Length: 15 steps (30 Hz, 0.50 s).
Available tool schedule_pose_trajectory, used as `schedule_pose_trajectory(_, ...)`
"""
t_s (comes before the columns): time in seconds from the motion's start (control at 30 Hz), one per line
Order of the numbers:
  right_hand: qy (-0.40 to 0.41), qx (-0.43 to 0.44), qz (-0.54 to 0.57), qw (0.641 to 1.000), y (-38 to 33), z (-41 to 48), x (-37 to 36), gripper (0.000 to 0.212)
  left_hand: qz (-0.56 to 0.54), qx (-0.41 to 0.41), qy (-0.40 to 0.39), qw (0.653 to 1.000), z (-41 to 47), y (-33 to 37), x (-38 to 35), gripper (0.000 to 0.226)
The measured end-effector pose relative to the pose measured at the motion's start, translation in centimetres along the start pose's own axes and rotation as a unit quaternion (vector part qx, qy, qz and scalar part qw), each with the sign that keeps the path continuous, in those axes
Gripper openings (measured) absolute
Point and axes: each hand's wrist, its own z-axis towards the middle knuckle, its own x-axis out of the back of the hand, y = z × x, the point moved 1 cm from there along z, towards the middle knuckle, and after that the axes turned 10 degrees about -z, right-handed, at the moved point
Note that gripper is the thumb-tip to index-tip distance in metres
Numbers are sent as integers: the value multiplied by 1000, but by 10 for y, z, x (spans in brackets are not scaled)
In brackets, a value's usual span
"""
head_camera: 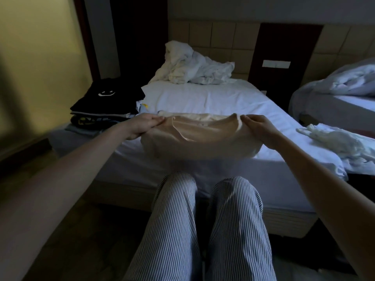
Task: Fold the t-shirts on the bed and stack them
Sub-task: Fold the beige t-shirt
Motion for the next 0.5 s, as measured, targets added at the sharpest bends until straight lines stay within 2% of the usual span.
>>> schedule_pose_trajectory(0.1,-13,-8,-41,999,3,42,-5,35,80,-34,79,993,45,0,8,26)
schedule_pose_trajectory(0.2,-14,-18,-52,998,11,97,-12,37,111,-62,134,983,100,6,14,27)
schedule_pose_trajectory(0.33,-9,-51,-62,997,30,174,-26,34,121,-73,171,975,175,7,18,27)
schedule_pose_trajectory(0.5,-12,-92,-79,993,74,261,-54,34,182,-57,177,966,261,-16,21,28)
